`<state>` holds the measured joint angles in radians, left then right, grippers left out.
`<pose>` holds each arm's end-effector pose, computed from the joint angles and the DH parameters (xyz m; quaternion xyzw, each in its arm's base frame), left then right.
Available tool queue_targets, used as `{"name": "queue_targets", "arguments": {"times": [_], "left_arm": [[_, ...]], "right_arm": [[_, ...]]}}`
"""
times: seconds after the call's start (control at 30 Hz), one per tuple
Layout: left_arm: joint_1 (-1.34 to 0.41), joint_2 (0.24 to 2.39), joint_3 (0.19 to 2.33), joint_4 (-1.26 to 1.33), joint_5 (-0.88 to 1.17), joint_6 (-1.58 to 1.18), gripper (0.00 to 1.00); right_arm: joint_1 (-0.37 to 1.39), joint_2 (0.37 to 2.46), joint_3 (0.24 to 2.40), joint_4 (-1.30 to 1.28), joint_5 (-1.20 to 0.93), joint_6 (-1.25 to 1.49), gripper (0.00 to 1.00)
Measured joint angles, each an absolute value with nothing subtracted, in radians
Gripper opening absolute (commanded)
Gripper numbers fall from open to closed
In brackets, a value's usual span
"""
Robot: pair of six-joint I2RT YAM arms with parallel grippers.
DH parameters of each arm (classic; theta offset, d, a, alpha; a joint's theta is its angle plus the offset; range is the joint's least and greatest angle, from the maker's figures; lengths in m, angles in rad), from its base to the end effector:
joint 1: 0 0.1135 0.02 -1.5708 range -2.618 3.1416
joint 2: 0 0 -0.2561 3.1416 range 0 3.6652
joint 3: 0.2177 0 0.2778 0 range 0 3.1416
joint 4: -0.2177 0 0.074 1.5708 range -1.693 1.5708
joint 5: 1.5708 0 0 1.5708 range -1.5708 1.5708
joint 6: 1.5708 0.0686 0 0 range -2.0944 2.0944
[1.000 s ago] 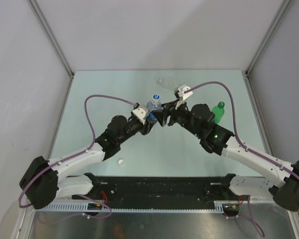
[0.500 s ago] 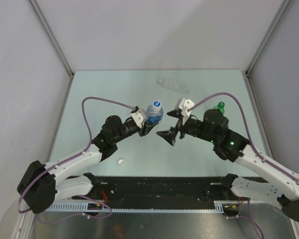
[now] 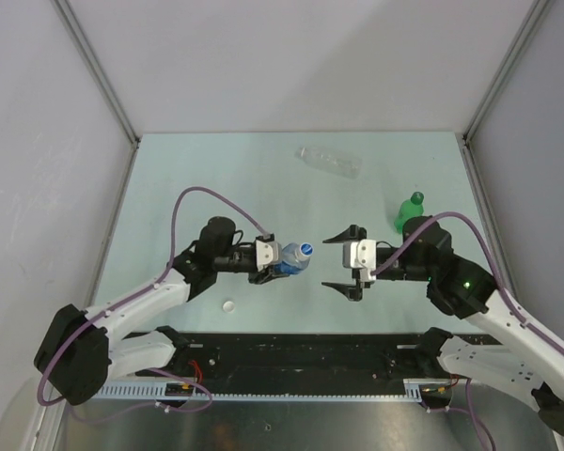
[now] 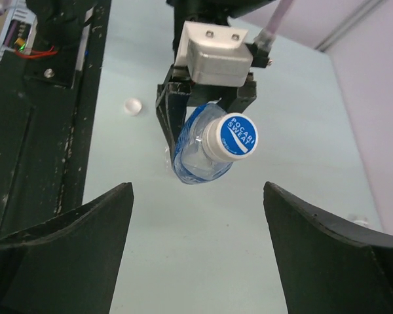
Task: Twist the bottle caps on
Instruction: Screw the bottle cap onto the plastic bottle.
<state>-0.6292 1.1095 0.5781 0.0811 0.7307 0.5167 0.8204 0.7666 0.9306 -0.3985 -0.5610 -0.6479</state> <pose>0.2018 -0.2035 0.2027 0.5885 0.5619 -0.3301 0.4785 0.1246 0.1871 0.3639 -0.6327 0.4451 0.2678 0.5744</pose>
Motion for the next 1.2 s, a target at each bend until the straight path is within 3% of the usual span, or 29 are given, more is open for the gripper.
{"name": "queue_targets", "arguments": {"times": [0.47, 1.2], "left_arm": [[-0.63, 1.142, 0.581, -0.046, 0.849, 0.614, 0.0], [-0.63, 1.149, 0.601, -0.079, 0.876, 0.655, 0.0]], "right_arm": [[0.817, 0.856, 0.954, -0.445, -0.699, -0.692, 0.7], [0.826, 1.019, 1.083, -0.496, -0.776, -0.631, 0.56]]}}
